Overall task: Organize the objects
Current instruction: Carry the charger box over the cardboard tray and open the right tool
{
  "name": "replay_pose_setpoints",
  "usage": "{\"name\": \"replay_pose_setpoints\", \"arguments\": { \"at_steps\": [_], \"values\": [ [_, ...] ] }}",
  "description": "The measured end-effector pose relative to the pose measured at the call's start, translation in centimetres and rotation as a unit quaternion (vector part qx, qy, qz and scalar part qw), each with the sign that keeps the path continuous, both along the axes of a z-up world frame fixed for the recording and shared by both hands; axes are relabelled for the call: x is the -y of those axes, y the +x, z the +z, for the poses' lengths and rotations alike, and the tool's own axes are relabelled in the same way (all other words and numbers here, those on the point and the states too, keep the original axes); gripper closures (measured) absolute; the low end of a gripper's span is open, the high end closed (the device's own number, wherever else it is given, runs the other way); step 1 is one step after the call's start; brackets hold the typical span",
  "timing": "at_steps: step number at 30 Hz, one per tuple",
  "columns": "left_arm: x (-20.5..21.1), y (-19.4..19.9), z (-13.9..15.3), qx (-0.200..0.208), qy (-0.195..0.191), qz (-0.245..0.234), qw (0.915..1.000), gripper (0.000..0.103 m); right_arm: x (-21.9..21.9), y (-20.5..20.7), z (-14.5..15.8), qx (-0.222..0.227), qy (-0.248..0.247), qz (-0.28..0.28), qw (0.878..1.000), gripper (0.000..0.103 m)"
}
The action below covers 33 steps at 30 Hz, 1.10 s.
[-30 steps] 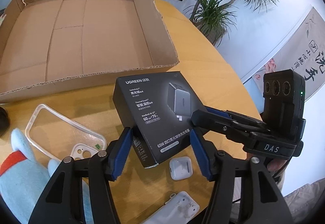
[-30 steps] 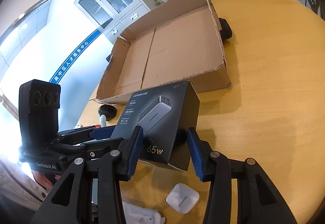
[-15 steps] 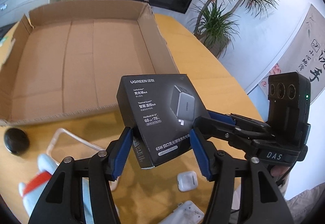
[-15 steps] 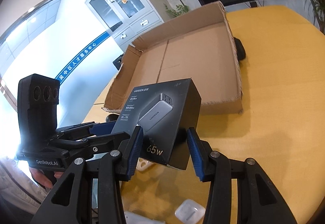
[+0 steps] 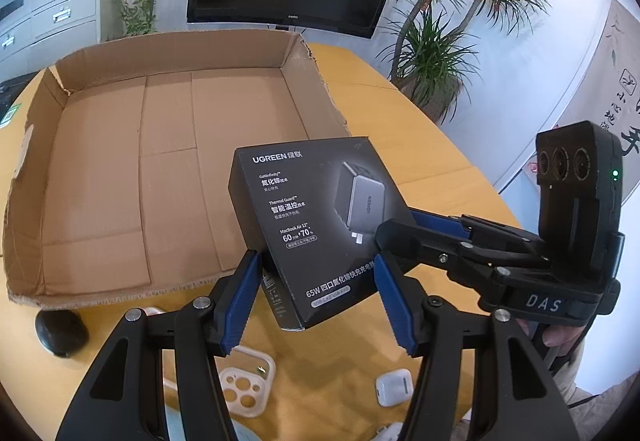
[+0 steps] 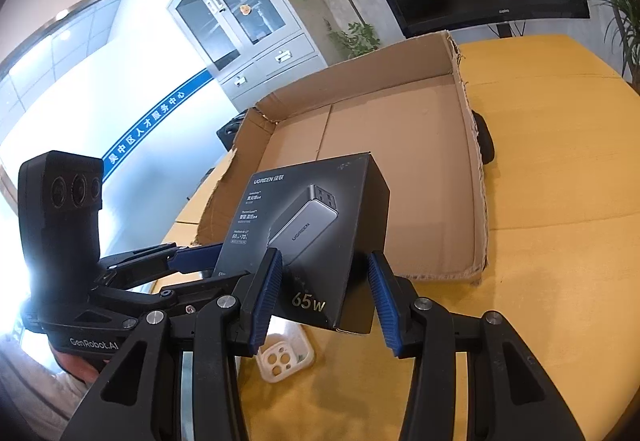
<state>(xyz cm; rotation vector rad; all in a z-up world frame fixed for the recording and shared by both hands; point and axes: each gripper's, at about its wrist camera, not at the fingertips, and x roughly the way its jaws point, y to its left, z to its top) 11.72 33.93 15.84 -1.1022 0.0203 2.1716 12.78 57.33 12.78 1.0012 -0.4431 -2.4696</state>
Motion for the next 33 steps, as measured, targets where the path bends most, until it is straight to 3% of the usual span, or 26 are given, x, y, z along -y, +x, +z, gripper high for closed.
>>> {"name": "replay_pose_setpoints", "arguments": {
  "at_steps": [11, 33],
  "values": [
    [-1.6, -2.8, -0.2, -0.016, -0.019, 0.0, 0.9997, 0.047, -0.6, -3.7, -0.7, 0.006, 0.007, -0.014, 1.0, 0.06],
    [-3.7, -6.6, -4.6, 0.035, -0.033, -0.007, 0.9988, 0.047, -2.8, -8.5, -5.3, 0.059, 0.01, -0.038, 0.997, 0.06]
  ]
}}
